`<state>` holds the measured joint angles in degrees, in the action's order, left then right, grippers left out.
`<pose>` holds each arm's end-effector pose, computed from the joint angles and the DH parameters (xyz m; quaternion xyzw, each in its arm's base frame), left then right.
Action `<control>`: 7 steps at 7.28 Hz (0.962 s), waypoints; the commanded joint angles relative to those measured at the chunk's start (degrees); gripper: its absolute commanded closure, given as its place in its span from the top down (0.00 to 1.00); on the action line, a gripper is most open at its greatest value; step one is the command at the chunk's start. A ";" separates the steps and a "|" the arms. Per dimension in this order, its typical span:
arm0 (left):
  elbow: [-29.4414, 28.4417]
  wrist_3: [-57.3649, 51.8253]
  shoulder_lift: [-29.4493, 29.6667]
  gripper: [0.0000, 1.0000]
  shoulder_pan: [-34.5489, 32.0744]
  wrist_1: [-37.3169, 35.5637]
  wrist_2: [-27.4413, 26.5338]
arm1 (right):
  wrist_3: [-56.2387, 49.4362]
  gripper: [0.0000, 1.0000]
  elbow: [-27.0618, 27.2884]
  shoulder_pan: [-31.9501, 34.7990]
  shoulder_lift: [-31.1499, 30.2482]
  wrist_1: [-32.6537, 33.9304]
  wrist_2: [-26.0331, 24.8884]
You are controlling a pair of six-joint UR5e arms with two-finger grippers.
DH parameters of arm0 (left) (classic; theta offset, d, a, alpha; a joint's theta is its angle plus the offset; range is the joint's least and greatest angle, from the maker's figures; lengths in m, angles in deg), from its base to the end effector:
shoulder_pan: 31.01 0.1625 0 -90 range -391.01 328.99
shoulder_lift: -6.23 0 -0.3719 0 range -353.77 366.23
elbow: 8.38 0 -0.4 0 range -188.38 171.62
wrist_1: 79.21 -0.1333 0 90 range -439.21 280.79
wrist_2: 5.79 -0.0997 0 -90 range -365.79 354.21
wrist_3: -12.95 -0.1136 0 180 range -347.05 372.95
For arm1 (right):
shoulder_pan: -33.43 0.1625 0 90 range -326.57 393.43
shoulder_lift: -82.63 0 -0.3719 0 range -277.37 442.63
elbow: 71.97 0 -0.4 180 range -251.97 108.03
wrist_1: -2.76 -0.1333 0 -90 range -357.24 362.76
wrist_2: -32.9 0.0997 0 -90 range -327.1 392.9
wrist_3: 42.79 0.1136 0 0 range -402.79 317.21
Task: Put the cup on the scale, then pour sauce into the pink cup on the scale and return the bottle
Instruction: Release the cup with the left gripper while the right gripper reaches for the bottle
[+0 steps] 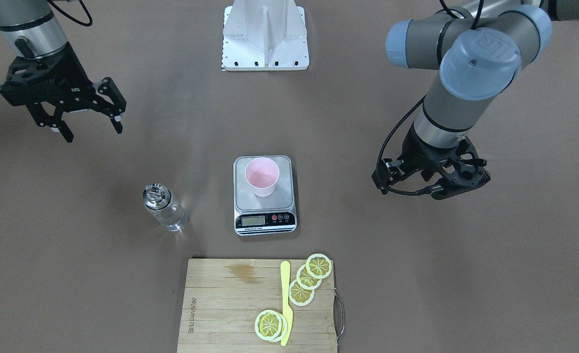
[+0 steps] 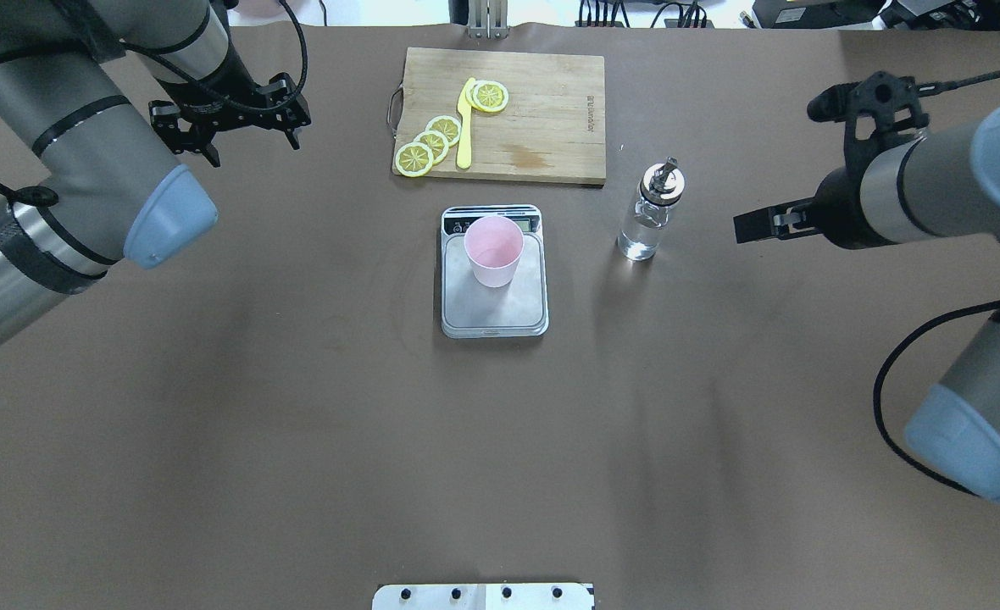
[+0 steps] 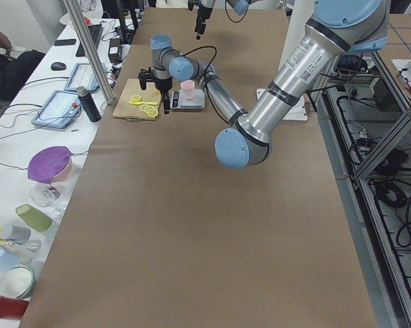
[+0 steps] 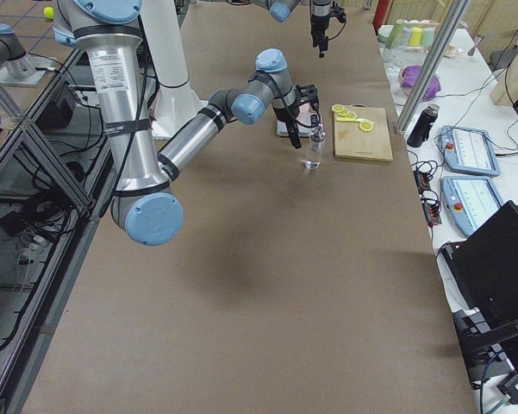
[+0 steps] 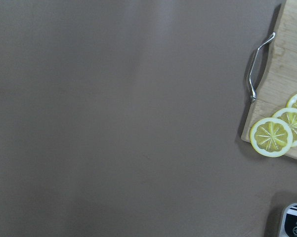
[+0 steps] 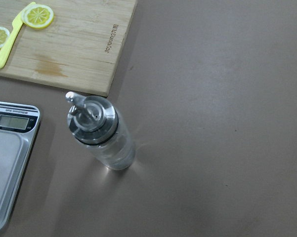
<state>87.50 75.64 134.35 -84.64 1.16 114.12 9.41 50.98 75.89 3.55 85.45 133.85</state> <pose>0.3268 -0.5730 0.2022 -0.0023 0.3772 -0.1359 0.9161 -0.2995 -0.4255 0.2427 0.2113 -0.3842 -0.0047 0.8987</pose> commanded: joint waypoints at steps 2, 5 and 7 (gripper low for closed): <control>0.36 -5.36 -1.65 0.98 -0.86 0.48 -0.29 | 9.75 1.00 -4.97 -13.08 -0.28 -9.76 -17.58; 0.36 -5.38 -2.35 0.99 -0.95 2.16 -0.55 | 6.36 1.00 -14.99 -13.63 -0.11 -25.69 -22.01; 0.28 -5.38 -2.35 0.98 -1.04 2.25 -0.64 | -1.89 1.00 -17.30 -13.46 0.16 -30.03 -24.38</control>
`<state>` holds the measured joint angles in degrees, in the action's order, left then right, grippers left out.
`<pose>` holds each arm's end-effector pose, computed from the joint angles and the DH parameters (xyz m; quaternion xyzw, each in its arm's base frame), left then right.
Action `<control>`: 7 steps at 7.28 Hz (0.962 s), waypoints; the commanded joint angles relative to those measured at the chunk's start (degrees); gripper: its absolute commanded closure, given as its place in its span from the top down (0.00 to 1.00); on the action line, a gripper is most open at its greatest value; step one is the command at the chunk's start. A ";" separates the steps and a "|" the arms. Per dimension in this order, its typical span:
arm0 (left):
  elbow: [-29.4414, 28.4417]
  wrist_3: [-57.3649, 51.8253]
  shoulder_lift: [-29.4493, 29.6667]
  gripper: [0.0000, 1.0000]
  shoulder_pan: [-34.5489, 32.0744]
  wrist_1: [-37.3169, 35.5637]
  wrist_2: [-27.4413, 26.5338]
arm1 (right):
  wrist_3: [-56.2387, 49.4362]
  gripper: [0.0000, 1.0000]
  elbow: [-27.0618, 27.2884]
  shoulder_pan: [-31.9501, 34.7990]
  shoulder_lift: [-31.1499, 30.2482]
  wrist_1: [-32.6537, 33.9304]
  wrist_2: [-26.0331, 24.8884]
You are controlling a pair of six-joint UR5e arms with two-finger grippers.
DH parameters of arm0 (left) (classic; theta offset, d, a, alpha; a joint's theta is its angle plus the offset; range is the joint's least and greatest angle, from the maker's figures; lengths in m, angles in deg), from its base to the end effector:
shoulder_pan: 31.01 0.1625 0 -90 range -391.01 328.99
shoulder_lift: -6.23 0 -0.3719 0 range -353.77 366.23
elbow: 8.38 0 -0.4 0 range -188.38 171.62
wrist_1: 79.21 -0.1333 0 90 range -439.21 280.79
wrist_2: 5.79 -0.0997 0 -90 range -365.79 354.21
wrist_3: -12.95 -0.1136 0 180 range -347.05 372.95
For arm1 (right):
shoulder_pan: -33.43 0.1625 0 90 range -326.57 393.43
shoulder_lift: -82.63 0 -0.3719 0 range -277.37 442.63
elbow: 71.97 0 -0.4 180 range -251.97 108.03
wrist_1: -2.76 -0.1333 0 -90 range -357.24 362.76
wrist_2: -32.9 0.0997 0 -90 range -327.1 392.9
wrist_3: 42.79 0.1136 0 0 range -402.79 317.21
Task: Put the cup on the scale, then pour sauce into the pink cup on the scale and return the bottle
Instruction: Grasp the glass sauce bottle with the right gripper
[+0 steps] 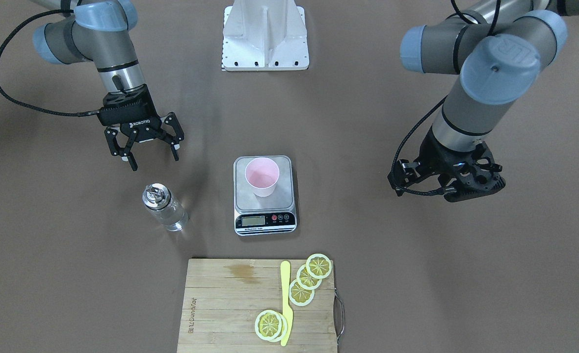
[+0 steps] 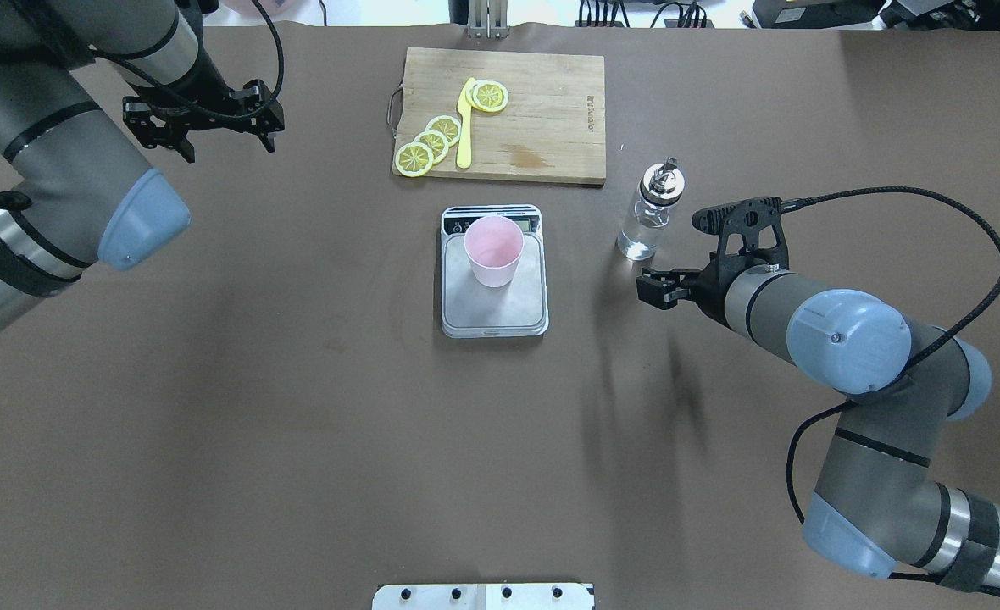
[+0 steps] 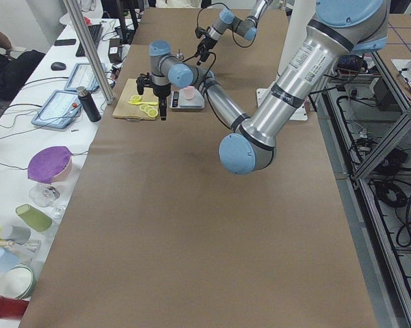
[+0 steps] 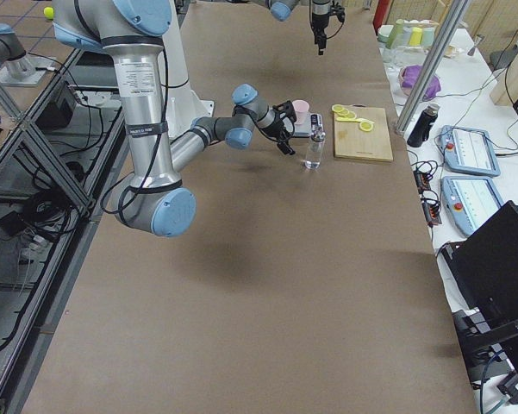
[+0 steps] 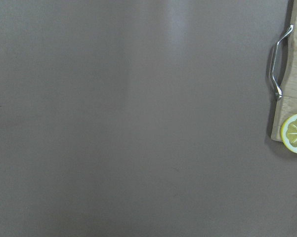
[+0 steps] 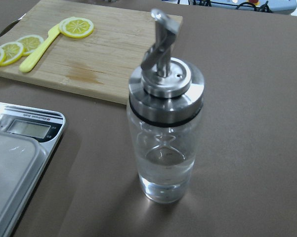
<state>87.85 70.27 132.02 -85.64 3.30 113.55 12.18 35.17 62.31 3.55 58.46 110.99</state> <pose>0.3146 -0.5774 0.2215 0.0232 0.3747 -0.1021 0.9212 -0.4218 -0.4117 0.3028 0.3478 -0.3899 0.0080 0.8526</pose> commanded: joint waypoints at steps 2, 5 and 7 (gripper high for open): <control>-0.16 -0.01 -0.02 0.98 -0.12 0.89 -0.16 | -4.78 1.00 -4.71 0.47 2.16 -4.98 -3.54; -0.16 -0.01 -0.02 0.98 -0.03 0.90 -0.16 | -7.13 1.00 -6.59 1.00 4.29 -5.07 -4.53; -0.08 0.16 -0.02 0.98 -0.03 0.90 -0.16 | -9.00 1.00 -7.28 2.23 4.37 -5.07 -4.44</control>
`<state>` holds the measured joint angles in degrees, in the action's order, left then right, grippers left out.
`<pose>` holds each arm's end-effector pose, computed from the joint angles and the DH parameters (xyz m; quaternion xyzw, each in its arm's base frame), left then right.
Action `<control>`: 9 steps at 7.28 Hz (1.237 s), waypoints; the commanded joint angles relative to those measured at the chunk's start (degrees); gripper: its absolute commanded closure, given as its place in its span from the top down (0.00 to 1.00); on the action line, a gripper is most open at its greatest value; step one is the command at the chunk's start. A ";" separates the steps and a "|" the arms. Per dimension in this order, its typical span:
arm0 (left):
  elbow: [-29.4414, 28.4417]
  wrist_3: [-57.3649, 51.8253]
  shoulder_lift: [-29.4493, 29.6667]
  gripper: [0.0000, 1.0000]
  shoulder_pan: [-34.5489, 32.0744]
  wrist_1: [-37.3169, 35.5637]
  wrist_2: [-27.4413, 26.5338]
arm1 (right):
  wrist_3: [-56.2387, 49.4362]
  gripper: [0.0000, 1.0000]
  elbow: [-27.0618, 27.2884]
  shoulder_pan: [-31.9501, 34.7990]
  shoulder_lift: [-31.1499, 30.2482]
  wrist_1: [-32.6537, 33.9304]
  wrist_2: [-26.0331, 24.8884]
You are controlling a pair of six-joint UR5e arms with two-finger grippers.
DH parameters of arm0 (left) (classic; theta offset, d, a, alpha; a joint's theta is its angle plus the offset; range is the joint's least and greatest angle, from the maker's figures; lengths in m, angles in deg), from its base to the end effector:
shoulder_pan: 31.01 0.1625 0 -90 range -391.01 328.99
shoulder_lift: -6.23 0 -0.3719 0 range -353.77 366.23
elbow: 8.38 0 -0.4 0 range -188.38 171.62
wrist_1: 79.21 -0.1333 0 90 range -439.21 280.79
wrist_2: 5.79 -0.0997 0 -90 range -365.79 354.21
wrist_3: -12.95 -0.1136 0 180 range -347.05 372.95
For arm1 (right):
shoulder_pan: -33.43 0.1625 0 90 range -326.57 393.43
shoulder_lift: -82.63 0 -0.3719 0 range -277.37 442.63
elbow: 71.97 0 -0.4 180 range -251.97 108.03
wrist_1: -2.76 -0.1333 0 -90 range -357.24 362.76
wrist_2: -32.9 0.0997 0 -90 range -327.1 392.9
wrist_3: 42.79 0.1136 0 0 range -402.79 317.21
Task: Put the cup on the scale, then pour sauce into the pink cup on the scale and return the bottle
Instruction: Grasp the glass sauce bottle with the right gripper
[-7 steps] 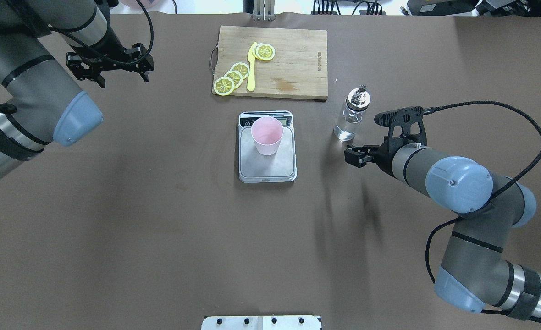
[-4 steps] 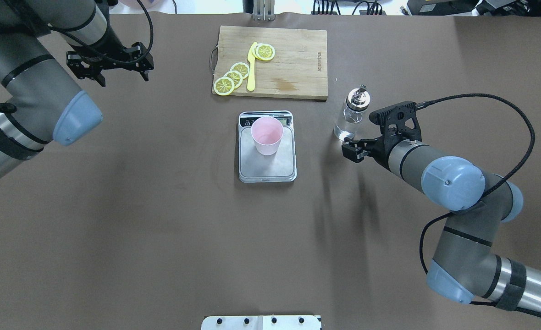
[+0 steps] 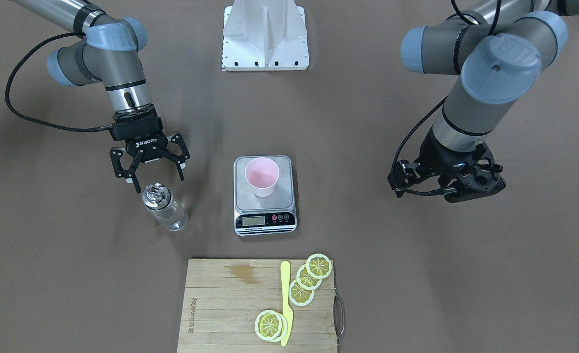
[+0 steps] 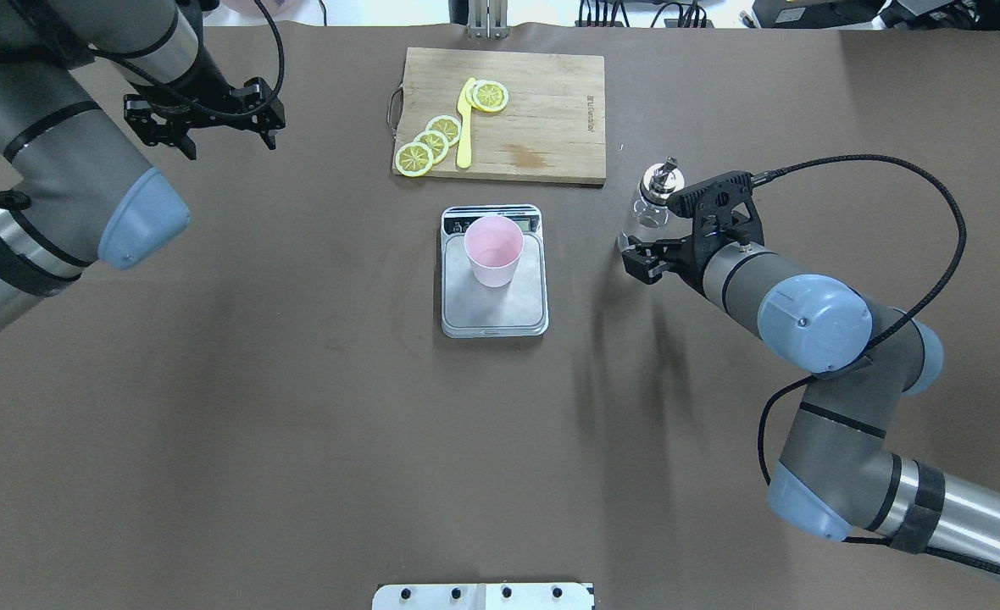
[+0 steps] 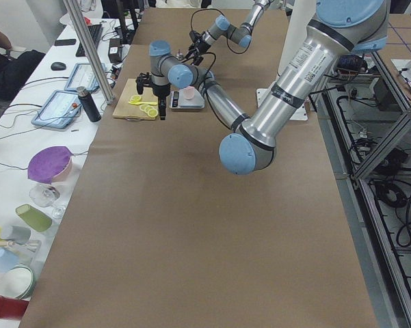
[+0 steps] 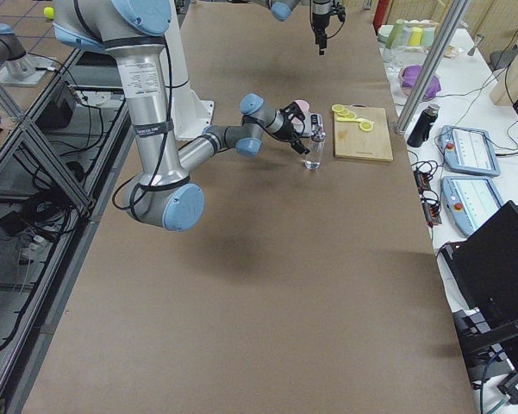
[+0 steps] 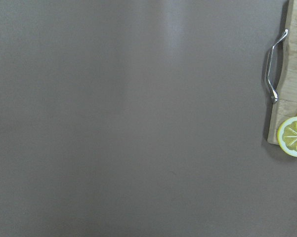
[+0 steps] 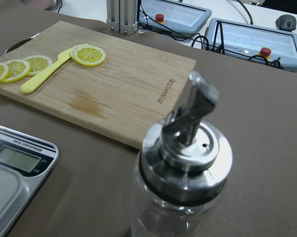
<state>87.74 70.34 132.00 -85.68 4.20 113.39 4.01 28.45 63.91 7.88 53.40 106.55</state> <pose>0.3145 -0.5785 0.2205 0.0288 0.3780 -0.1015 0.9198 -0.4326 -0.4464 0.3037 0.4150 -0.3539 -0.0165 0.8380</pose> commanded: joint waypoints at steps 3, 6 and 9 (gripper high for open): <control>-0.05 0.01 0.00 0.98 0.09 0.00 0.00 | -0.83 1.00 -2.50 0.55 1.44 -0.01 0.01; -0.23 0.01 0.00 0.98 0.09 0.00 0.00 | -1.01 1.00 -10.27 0.46 2.16 -13.52 0.01; -0.32 0.01 -0.09 0.98 0.09 0.00 0.00 | -1.10 1.00 -13.31 0.20 2.42 -18.90 -0.43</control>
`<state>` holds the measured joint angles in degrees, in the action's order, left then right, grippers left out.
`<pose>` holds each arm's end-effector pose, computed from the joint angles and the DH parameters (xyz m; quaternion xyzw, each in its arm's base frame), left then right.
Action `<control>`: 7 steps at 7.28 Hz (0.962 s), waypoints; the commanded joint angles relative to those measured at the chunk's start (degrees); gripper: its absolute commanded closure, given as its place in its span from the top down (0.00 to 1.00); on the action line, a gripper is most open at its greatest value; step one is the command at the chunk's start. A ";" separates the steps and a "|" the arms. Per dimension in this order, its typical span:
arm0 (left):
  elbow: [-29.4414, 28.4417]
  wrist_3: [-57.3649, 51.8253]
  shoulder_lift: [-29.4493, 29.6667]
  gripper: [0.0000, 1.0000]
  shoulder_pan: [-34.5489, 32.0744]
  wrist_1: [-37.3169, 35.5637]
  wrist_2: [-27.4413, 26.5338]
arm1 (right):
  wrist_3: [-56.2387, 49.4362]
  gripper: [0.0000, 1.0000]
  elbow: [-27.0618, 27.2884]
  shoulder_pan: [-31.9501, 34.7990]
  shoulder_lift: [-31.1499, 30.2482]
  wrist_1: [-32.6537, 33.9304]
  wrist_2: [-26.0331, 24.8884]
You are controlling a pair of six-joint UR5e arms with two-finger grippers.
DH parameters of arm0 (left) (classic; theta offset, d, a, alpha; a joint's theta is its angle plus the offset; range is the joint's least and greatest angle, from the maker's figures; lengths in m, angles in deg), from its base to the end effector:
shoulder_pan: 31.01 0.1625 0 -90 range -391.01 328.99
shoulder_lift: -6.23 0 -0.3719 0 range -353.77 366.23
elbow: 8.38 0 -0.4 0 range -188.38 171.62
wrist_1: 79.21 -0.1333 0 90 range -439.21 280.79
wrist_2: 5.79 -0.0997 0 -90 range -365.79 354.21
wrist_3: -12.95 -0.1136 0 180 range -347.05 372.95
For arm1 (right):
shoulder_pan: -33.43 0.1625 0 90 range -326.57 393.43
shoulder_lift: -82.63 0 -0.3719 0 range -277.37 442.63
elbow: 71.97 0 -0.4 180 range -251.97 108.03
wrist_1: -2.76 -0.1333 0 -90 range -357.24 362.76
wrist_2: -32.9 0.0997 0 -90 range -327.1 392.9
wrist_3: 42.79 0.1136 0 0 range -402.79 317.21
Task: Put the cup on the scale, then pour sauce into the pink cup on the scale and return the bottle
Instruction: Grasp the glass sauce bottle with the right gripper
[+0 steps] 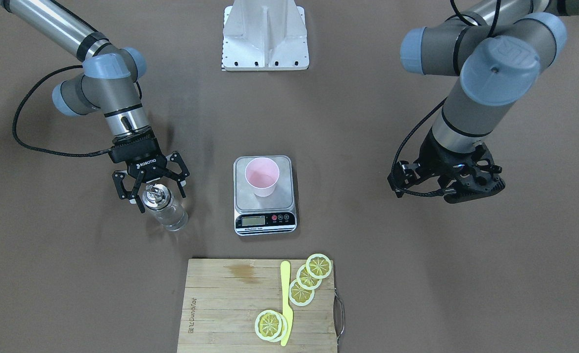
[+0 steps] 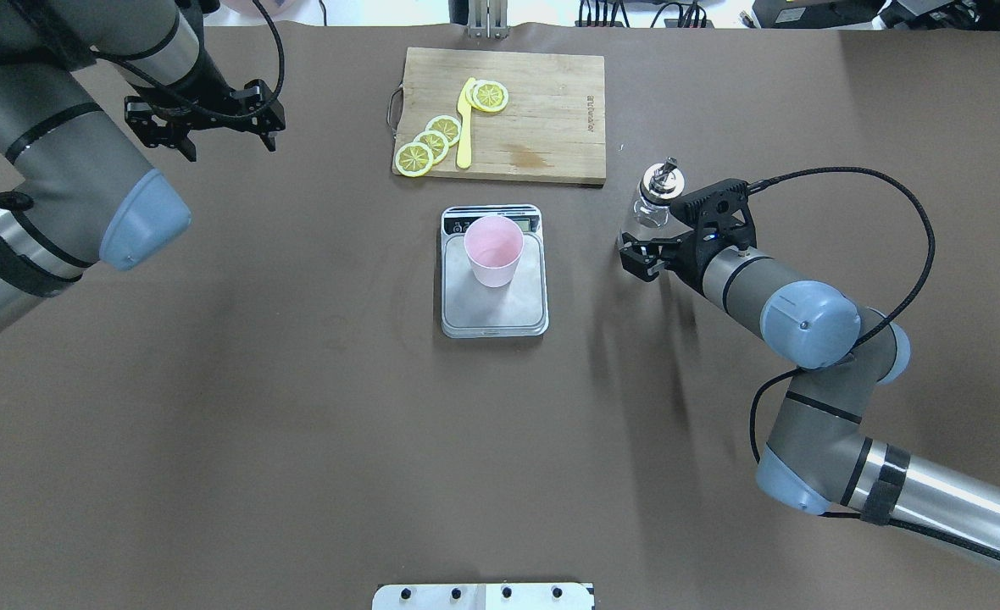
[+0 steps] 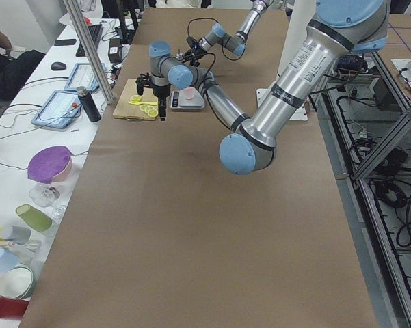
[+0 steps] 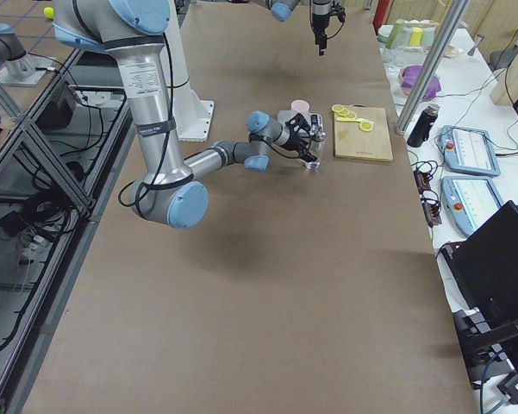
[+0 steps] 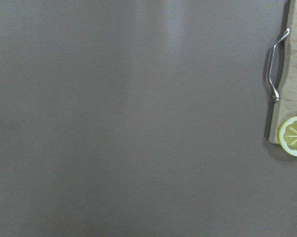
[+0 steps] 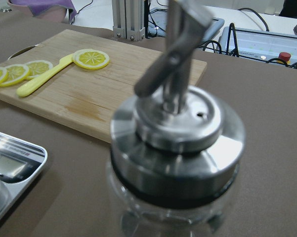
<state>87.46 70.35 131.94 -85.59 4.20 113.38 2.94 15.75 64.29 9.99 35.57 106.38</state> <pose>0.3161 -0.5789 0.2233 0.0265 0.3762 -0.1017 0.9206 -0.4570 -0.4660 0.3516 0.4478 -0.3918 -0.0092 0.8037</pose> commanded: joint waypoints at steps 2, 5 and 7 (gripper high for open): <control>-0.03 0.00 -0.03 0.98 0.00 0.00 0.00 | -0.80 1.00 -0.80 -0.27 0.40 -1.08 -0.36; -0.12 0.00 -0.03 0.98 0.00 0.00 0.00 | -2.39 1.00 -0.80 -0.18 0.84 -1.17 -1.23; -0.12 0.00 -0.03 0.99 0.00 0.00 0.00 | -2.13 0.96 -0.97 -0.01 0.93 -1.17 -1.23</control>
<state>87.34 70.34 131.91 -85.59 4.20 113.39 0.67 14.87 64.15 10.85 34.45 105.17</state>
